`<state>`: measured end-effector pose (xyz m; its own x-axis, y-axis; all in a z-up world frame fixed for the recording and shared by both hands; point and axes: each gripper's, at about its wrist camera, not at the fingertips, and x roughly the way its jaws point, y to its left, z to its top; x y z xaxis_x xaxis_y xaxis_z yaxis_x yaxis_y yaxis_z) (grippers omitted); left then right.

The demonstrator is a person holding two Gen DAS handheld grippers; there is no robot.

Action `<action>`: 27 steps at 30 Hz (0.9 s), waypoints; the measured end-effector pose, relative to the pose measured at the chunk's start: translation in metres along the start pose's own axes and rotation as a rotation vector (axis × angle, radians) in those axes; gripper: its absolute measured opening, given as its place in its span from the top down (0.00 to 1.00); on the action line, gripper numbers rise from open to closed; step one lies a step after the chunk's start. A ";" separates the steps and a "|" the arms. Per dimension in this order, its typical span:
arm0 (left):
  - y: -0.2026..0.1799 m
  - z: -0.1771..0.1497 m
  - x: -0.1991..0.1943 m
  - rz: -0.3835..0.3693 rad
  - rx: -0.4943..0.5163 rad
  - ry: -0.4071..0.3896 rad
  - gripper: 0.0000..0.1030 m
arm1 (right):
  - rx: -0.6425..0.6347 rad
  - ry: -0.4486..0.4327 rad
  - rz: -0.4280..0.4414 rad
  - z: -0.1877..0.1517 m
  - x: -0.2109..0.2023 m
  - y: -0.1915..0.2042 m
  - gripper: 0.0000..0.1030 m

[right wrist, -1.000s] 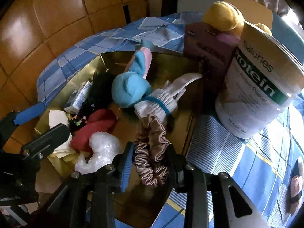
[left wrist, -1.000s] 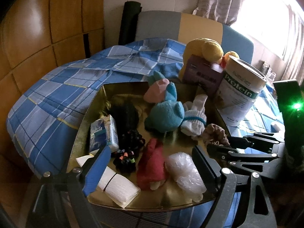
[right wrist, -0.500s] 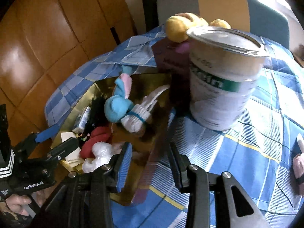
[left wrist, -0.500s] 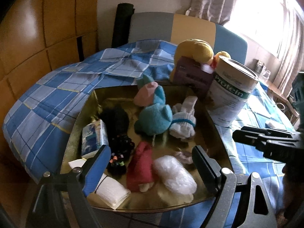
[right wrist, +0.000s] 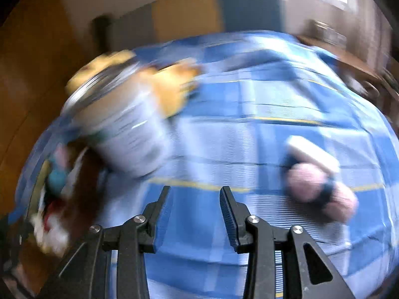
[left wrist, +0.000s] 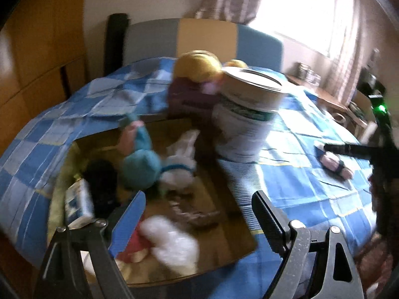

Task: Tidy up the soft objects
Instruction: 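Move both tools away from the tray back over the bed, then grasp the pink towel roll by its blue band with the left tool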

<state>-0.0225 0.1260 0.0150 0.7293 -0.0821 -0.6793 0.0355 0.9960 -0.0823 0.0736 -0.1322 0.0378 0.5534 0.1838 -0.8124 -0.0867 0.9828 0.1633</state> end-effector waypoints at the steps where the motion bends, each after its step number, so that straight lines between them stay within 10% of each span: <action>1: -0.006 0.002 0.001 -0.009 0.016 0.001 0.15 | 0.055 -0.013 -0.035 0.005 -0.003 -0.018 0.62; 7: -0.046 0.010 0.016 -0.087 0.067 0.049 0.15 | 0.419 -0.015 -0.158 0.019 -0.007 -0.135 0.62; 17: -0.094 0.011 0.029 -0.159 0.147 0.086 0.15 | 0.577 0.157 -0.115 0.017 0.050 -0.203 0.62; 22: -0.103 0.012 0.035 -0.194 0.167 0.104 0.15 | 0.561 0.216 0.107 0.010 0.042 -0.178 0.59; 25: -0.108 0.015 0.041 -0.218 0.163 0.119 0.15 | 0.540 0.262 0.441 0.003 0.029 -0.146 0.60; 27: -0.113 0.017 0.043 -0.236 0.162 0.131 0.15 | 0.483 0.237 0.455 0.005 0.017 -0.132 0.60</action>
<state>0.0167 0.0101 0.0072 0.5942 -0.3055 -0.7441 0.3095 0.9407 -0.1391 0.0984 -0.2586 0.0047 0.3494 0.6278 -0.6956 0.1413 0.6986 0.7015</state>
